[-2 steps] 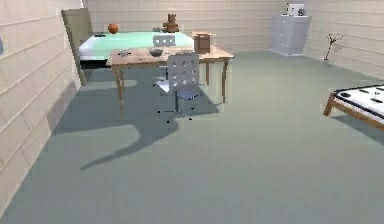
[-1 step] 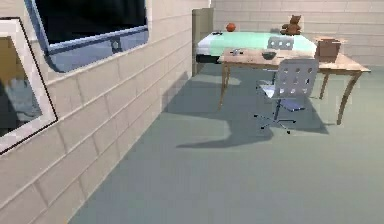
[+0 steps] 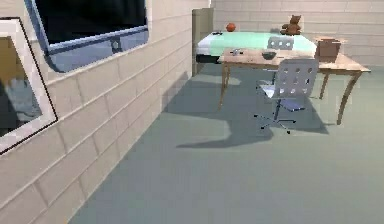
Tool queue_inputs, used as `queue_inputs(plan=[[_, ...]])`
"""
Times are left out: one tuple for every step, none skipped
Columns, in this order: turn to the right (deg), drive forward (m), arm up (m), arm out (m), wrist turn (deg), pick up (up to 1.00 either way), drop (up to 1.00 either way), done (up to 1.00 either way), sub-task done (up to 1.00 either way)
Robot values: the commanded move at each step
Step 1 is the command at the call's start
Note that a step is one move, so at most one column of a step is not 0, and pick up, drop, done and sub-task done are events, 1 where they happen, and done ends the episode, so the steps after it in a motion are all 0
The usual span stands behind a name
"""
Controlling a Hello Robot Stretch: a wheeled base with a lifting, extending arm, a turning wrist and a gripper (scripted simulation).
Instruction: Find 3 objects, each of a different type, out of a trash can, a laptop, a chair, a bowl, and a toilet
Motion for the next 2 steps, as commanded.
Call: queue_inputs(plan=[[45.0,0.0,0.0,0.0,0.0,0.0,0.0,0.0,0.0],[-45.0,0.0,0.0,0.0,0.0,0.0,0.0,0.0,0.0]])
